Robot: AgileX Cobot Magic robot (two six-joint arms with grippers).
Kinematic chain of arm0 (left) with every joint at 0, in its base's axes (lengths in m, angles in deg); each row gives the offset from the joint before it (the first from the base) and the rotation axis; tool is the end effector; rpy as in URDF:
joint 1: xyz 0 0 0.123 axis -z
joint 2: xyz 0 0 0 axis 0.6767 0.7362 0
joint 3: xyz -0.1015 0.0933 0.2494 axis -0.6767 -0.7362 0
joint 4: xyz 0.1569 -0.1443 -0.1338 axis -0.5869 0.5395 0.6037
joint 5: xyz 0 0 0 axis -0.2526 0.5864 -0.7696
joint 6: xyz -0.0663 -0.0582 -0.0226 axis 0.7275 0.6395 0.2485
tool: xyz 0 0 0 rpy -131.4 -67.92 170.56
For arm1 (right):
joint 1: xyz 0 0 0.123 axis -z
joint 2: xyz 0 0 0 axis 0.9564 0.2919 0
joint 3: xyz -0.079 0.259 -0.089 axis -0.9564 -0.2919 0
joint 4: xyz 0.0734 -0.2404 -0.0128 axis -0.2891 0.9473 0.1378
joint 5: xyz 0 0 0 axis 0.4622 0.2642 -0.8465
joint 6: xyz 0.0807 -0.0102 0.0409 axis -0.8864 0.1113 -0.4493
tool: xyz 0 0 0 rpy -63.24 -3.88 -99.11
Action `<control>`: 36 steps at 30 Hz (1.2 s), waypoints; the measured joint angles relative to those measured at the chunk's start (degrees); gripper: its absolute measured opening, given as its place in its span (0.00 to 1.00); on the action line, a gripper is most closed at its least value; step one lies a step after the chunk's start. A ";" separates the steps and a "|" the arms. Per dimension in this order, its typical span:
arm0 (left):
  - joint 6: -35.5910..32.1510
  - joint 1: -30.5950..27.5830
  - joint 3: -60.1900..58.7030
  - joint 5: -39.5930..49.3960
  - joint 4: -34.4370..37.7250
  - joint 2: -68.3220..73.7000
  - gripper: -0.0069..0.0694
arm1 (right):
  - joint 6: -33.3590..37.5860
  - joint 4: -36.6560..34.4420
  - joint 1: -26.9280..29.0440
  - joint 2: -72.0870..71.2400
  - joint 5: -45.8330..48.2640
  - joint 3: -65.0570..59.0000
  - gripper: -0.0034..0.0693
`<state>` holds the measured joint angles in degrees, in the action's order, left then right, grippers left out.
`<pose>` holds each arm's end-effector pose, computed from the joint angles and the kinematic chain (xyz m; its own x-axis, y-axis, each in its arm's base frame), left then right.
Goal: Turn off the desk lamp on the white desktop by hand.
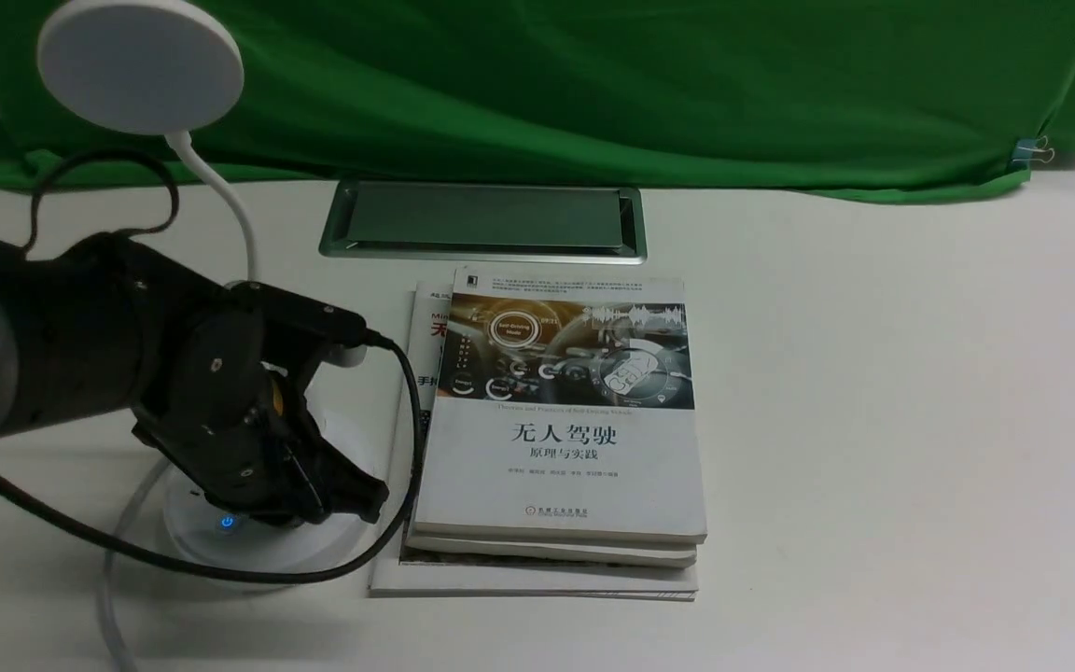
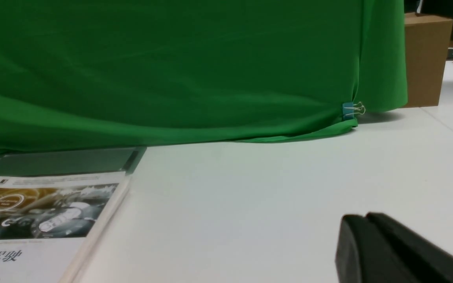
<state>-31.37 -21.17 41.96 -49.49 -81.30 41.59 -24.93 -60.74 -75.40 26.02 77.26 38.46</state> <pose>0.2840 -0.1049 0.1816 -0.8860 0.3633 -0.2881 0.3595 0.9307 0.0681 0.0568 0.0027 0.2031 -0.0062 0.0687 -0.9976 -0.0440 0.9967 0.0689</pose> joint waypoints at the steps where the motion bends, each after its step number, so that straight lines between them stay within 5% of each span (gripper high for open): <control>1: 0.00 0.07 0.13 0.26 -0.13 0.00 0.11 | 0.00 0.00 0.00 0.00 0.00 0.00 0.10; 23: 0.50 0.07 -1.85 -2.25 0.65 -1.23 0.11 | 0.00 0.00 0.00 0.00 0.00 0.00 0.10; 30: 3.08 0.13 -2.05 1.12 1.11 -16.10 0.11 | 0.00 0.00 0.00 0.00 0.00 0.00 0.10; 36: 3.08 0.13 -2.05 -4.34 0.81 -29.68 0.12 | 0.00 0.00 0.00 0.00 0.00 0.00 0.10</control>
<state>-28.29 -21.04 39.91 -53.83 -80.50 11.91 -24.93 -60.74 -75.40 26.02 77.26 38.46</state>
